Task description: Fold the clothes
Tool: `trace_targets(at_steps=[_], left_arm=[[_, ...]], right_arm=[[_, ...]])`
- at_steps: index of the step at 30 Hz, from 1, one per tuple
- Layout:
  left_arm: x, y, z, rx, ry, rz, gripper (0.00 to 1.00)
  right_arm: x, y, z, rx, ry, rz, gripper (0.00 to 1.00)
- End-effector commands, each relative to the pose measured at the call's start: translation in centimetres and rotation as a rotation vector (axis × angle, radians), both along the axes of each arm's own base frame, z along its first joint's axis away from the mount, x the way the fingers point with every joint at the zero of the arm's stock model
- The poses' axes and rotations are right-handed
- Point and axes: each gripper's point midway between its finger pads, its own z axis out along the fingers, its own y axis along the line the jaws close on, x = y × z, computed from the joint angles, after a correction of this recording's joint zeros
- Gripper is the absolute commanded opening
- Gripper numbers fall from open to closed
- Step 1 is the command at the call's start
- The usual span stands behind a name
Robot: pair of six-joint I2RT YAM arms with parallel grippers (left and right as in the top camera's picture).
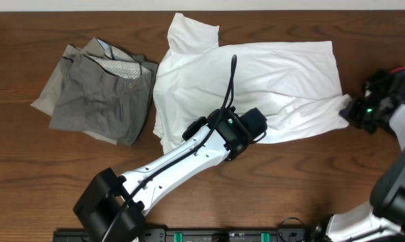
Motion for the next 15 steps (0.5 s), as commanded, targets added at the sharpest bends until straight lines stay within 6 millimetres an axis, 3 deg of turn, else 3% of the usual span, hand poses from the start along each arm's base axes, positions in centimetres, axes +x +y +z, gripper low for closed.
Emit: trace_targets(at_steps=[1, 3, 8, 13, 14, 15], left_arm=[[0.3, 0.2, 1.0, -0.012, -0.029, 0.006, 0.06], [0.3, 0.3, 1.0, -0.007, -0.025, 0.006, 0.06], [-0.3, 1.1, 1.6, 0.024, -0.003, 0.016, 0.06], [-0.7, 1.6, 2.5, 0.044, 0.010, 0.025, 0.06], [-0.7, 1.5, 2.6, 0.041, 0.008, 0.025, 0.06], [-0.6, 1.5, 2.7, 0.036, 0.005, 0.026, 0.06]], right_arm=[[0.2, -0.9, 4.4, -0.021, -0.103, -0.063, 0.01], [-0.2, -1.3, 6.2, -0.043, -0.134, -0.086, 0.01], [-1.5, -2.0, 8.3, -0.111, -0.138, -0.122, 0.01], [-2.0, -2.5, 8.5, -0.143, -0.122, -0.144, 0.01], [-1.9, -2.4, 8.5, -0.132, -0.126, -0.149, 0.01], [-1.0, -1.0, 9.3, -0.081, -0.194, -0.073, 0.01]])
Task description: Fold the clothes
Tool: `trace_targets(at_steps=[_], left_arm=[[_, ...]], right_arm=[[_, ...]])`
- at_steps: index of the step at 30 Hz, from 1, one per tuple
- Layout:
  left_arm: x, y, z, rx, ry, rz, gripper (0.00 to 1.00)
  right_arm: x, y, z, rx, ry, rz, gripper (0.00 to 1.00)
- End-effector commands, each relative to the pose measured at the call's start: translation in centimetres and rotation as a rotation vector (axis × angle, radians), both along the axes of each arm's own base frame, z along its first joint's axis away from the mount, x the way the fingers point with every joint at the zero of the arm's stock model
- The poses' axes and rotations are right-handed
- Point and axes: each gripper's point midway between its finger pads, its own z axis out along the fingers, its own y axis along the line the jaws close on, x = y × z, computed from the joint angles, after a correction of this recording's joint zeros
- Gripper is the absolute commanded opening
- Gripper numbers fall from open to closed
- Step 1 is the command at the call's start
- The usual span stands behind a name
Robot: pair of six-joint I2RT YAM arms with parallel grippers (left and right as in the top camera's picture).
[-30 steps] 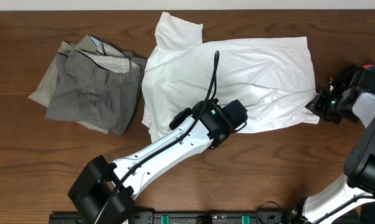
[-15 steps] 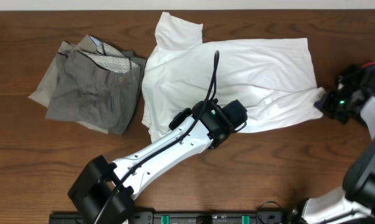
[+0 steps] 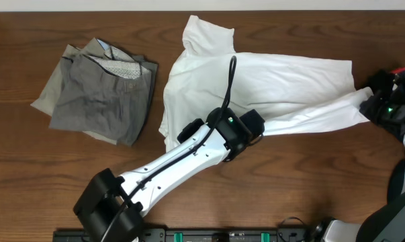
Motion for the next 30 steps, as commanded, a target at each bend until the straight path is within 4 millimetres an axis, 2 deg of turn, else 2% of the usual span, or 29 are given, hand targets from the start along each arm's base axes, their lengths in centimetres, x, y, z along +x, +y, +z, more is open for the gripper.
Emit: trace_targets(at_steps=[1, 2, 3, 5, 6, 8, 9, 10, 12, 13, 14, 17, 18, 23, 26, 27, 29, 30], left_arm=[[0.5, -0.1, 1.6, -0.041, -0.053, 0.021, 0.06], [0.6, -0.1, 1.6, -0.045, -0.055, 0.021, 0.06], [0.6, -0.2, 1.7, -0.050, -0.059, 0.021, 0.06], [0.6, -0.2, 1.8, -0.056, -0.064, 0.021, 0.06], [0.6, -0.2, 1.9, -0.058, -0.065, 0.021, 0.06], [0.6, -0.2, 2.0, -0.062, -0.068, 0.021, 0.06], [0.6, -0.2, 2.1, -0.064, -0.070, 0.021, 0.06], [0.7, -0.2, 2.1, -0.068, -0.072, 0.021, 0.06], [0.8, -0.3, 2.1, -0.074, -0.077, 0.021, 0.06], [0.8, -0.3, 2.1, -0.074, -0.077, 0.023, 0.06], [0.8, -0.3, 2.1, -0.074, -0.077, 0.023, 0.06], [0.8, -0.3, 2.1, -0.075, -0.077, 0.026, 0.06], [0.9, -0.2, 2.1, -0.077, -0.079, 0.028, 0.06], [1.1, 0.0, 2.1, -0.079, -0.082, 0.039, 0.06], [1.2, -0.1, 2.1, -0.081, -0.083, 0.039, 0.06], [1.2, -0.1, 2.1, -0.081, -0.083, 0.039, 0.06], [1.2, -0.1, 2.1, -0.083, -0.084, 0.038, 0.06], [1.2, -0.2, 2.1, -0.085, -0.085, 0.037, 0.06]], right_arm=[[1.7, 3.3, 3.0, 0.061, -0.200, 0.253, 0.01], [2.0, 4.0, 3.6, 0.072, -0.242, 0.305, 0.01], [1.9, 3.2, 3.2, 0.074, -0.206, 0.230, 0.01], [0.9, 0.3, 1.4, 0.028, -0.071, 0.004, 0.01], [0.9, 0.3, 1.4, 0.023, -0.073, 0.016, 0.01], [1.8, 3.4, 3.1, 0.043, -0.216, 0.284, 0.01], [1.9, 4.3, 3.7, 0.050, -0.260, 0.354, 0.01], [1.8, 3.7, 3.3, 0.055, -0.222, 0.289, 0.01], [0.1, -0.2, 0.7, 0.006, -0.022, -0.022, 0.01], [-0.8, -1.3, 0.0, -0.026, 0.041, -0.104, 0.01], [-1.1, -1.4, -0.2, -0.032, 0.054, -0.107, 0.01], [-0.3, 0.8, 0.4, 0.001, -0.014, 0.073, 0.01], [-0.2, 1.1, 0.5, 0.013, -0.024, 0.085, 0.02], [-1.1, 0.8, -0.1, 0.013, 0.031, 0.044, 0.06], [-1.9, 0.1, -0.7, 0.000, 0.082, -0.020, 0.04], [-1.9, 0.0, -0.7, 0.001, 0.086, -0.026, 0.05], [-1.9, 0.0, -0.7, 0.001, 0.086, -0.025, 0.16], [-1.9, 0.0, -0.8, 0.001, 0.086, -0.025, 0.10]])
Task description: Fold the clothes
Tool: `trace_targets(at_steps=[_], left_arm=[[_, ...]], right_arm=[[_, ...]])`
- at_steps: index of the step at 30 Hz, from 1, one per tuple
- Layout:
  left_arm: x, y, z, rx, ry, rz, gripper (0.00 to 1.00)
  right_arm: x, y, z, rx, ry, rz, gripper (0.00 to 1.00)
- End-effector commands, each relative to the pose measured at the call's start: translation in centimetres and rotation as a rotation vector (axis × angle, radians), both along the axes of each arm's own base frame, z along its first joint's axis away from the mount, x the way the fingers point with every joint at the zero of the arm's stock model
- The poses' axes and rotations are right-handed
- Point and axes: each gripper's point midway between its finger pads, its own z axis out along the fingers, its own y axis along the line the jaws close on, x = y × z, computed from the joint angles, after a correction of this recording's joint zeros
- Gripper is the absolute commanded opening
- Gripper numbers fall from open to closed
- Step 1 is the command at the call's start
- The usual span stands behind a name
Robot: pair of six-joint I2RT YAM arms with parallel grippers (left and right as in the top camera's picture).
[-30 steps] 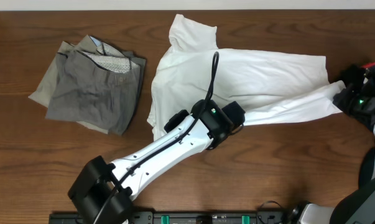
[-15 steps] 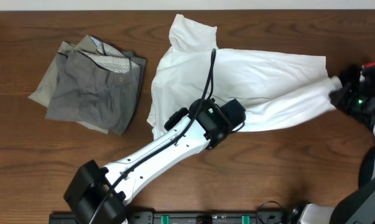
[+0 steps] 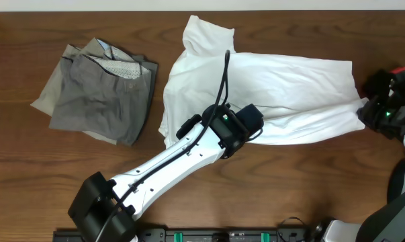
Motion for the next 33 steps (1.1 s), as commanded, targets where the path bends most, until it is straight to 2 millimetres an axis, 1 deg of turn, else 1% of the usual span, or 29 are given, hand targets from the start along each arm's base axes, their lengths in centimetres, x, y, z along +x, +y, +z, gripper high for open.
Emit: trace_targets(at_steps=[1, 2, 8, 9, 10, 11, 12, 13, 15, 21, 24, 26, 29, 33], left_arm=[[0.5, -0.1, 1.2, -0.034, -0.046, 0.017, 0.06], [0.6, -0.1, 1.2, -0.036, -0.048, 0.017, 0.06], [0.6, -0.2, 1.2, -0.040, -0.052, 0.017, 0.06], [0.6, -0.2, 1.2, -0.040, -0.051, 0.017, 0.06], [0.6, -0.2, 1.2, -0.040, -0.051, 0.017, 0.06], [0.6, -0.2, 1.2, -0.040, -0.051, 0.017, 0.06], [0.6, -0.2, 1.2, -0.040, -0.051, 0.017, 0.06], [0.6, -0.2, 1.2, -0.040, -0.052, 0.017, 0.06], [0.6, -0.2, 1.2, -0.041, -0.052, 0.017, 0.06], [0.6, -0.3, 1.2, -0.041, -0.052, 0.017, 0.06], [0.6, -0.3, 1.2, -0.041, -0.052, 0.017, 0.06], [0.7, -0.3, 1.2, -0.043, -0.054, 0.017, 0.06], [0.7, -0.3, 1.2, -0.043, -0.054, 0.017, 0.06], [0.7, -0.3, 1.2, -0.044, -0.055, 0.017, 0.06]], right_arm=[[-0.2, -0.5, 0.3, -0.019, 0.004, -0.030, 0.07], [-0.2, -0.5, 0.3, -0.019, 0.004, -0.030, 0.01], [-0.5, -0.5, 0.1, -0.018, 0.017, -0.033, 0.01], [-0.7, -0.5, 0.0, -0.021, 0.028, -0.037, 0.04], [-1.0, -0.7, -0.3, -0.029, 0.051, -0.047, 0.12], [-1.5, -0.9, -0.7, -0.036, 0.079, -0.059, 0.18], [-2.1, -1.2, -1.3, -0.046, 0.118, -0.081, 0.28], [-2.7, -1.4, -2.0, -0.050, 0.153, -0.102, 0.35], [-3.4, -1.3, -3.6, -0.033, 0.199, -0.125, 0.38], [-4.3, -0.7, -8.2, 0.007, 0.264, -0.129, 0.37], [-4.1, -0.1, -9.9, 0.045, 0.263, -0.115, 0.36], [-4.0, 0.3, -10.7, 0.065, 0.259, -0.108, 0.36], [-4.1, 0.2, -11.6, 0.060, 0.264, -0.109, 0.36], [-3.2, 0.2, -11.8, 0.055, 0.211, -0.083, 0.36]])
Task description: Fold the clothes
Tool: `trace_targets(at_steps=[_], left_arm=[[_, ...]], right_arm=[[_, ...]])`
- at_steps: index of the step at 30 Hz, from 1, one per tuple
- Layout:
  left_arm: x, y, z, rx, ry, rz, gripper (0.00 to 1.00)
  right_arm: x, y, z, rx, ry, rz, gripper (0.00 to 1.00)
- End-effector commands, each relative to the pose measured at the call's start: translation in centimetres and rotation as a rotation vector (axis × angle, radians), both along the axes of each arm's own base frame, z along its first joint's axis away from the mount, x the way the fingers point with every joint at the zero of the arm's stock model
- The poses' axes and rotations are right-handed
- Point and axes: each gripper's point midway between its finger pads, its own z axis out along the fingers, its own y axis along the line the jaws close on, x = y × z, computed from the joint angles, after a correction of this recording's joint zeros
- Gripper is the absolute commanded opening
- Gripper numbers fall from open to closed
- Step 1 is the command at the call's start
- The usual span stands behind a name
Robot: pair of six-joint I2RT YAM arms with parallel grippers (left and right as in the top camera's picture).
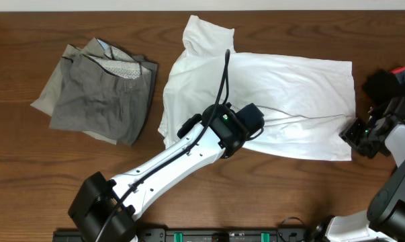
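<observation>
A white shirt (pixel 283 87) lies spread across the middle and right of the table, with one sleeve (pixel 207 33) pointing to the far edge. My left gripper (pixel 254 129) sits on the shirt's near hem at the middle. Creases run out from it, and the fingers are hidden under the wrist. My right gripper (pixel 355 132) is at the shirt's right edge near its lower right corner, shut on the cloth there. The lower right part of the shirt now lies flat and reaches down toward the near side.
A folded grey garment (pixel 98 91) lies at the left of the table. The left arm (pixel 168 168) stretches from the near edge up to the shirt. Bare wood shows along the near side and between the two garments.
My right gripper has moved toward the near side, bringing the shirt's right corner with it. The lower right of the shirt is now spread wider. The left gripper has stayed where it was.
At first the shirt lay bunched, with my left gripper on its near hem and the right gripper at its right corner. Then the right gripper was further right and the shirt was stretched taut. By now the right corner is lower and the cloth lies flatter.
</observation>
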Motion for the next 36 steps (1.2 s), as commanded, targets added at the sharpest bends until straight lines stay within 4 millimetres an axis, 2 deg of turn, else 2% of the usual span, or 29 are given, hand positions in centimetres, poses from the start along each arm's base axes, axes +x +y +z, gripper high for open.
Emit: trace_targets(at_steps=[1, 9, 16, 19, 23, 27, 32, 36], left_arm=[[0.4, 0.0, 1.3, -0.029, -0.042, 0.017, 0.06], [0.7, -0.3, 1.2, -0.043, -0.054, 0.017, 0.06], [0.7, -0.4, 1.2, -0.046, -0.056, 0.017, 0.06], [0.7, -0.4, 1.2, -0.046, -0.055, 0.017, 0.06], [0.7, -0.3, 1.2, -0.045, -0.055, 0.017, 0.06], [0.7, -0.3, 1.2, -0.039, -0.050, 0.004, 0.06], [0.7, -0.3, 1.2, -0.037, -0.048, 0.002, 0.06], [0.5, -0.1, 1.2, -0.027, -0.040, 0.002, 0.06]], right_arm=[[0.2, 0.6, -0.2, 0.035, -0.024, 0.019, 0.36], [0.7, 1.0, -0.3, 0.035, -0.045, 0.043, 0.36], [0.5, 1.3, -0.5, 0.038, -0.039, 0.046, 0.22], [0.2, 1.5, -0.6, 0.046, -0.029, 0.043, 0.11], [0.0, 1.9, -0.2, 0.066, -0.026, 0.044, 0.01], [0.2, 1.4, 1.8, 0.057, -0.056, 0.025, 0.01], [0.4, 0.8, 6.5, 0.011, -0.114, 0.006, 0.01], [-0.2, -0.2, 9.9, -0.072, -0.122, -0.013, 0.01]])
